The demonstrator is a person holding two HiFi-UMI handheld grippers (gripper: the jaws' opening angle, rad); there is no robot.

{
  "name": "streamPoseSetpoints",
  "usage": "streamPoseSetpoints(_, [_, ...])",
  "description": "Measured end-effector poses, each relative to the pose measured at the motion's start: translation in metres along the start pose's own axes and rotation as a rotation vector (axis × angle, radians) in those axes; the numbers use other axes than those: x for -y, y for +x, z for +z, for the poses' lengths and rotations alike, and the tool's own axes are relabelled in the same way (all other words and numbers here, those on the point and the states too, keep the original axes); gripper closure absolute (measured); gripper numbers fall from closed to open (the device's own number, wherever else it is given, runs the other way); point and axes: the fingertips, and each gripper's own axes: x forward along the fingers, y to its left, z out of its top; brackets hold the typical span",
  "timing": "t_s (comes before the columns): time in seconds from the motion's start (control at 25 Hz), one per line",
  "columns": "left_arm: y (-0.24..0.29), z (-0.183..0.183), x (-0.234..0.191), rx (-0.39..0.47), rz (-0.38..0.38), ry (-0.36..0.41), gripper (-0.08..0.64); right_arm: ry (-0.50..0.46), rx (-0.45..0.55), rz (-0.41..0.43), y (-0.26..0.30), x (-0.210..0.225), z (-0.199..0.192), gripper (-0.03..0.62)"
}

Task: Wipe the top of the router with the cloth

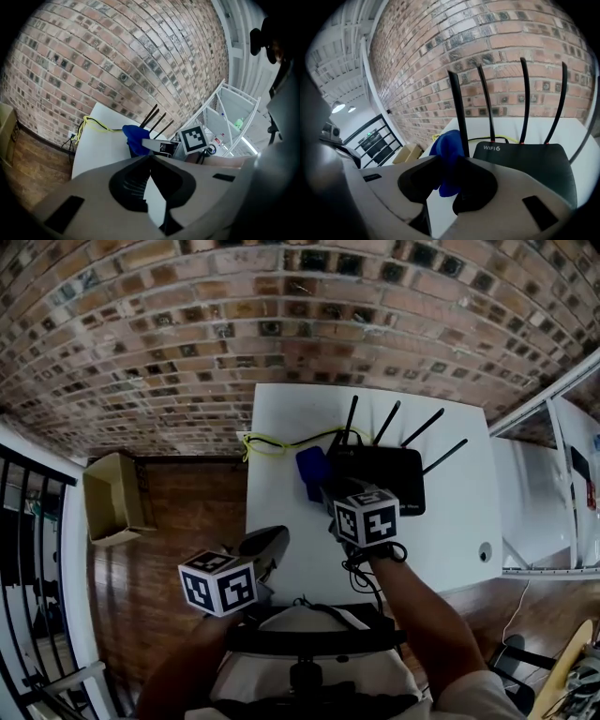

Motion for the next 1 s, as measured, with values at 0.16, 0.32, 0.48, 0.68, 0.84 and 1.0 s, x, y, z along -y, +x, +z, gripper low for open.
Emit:
streamPoseSetpoints(0.16, [0.005, -0.002, 0.001, -0.018, -0.029, -0.005, 0.531, -0.042, 0.082, -0.034, -0.025, -0.006, 0.015, 0.471])
streamPoseSetpoints(0.32, [0.011, -0.001, 0.003, -0.026, -0.063, -0.009, 0.531, -0.029, 0.132, -0.073, -0.048, -0.002, 0.024, 0.472])
streamPoseSetpoints(0.48, [0.018, -0.008, 0.003, -0.040, -0.078, -0.019, 0.531, -0.022, 0.146, -0.101, -0.068, 0.005, 0.023, 0.472])
streamPoseSetpoints(0.68, [0.036, -0.017, 0.015, -0.075, -0.108, -0.014, 0.531, -0.015, 0.166, -0.156, -0.093, 0.029, 0.015, 0.477])
streamPoseSetpoints(0.84, [0.048, -0.022, 0.032, -0.089, -0.117, 0.016, 0.531, 0.048, 0.224, -0.146, -0.117, 0.047, 0.012, 0.492])
streamPoseSetpoints(1.0, [0.059, -0.022, 0.050, -0.077, -0.099, 0.039, 0.531, 0.133, 0.268, -0.104, -0.143, 0.069, 0.007, 0.492])
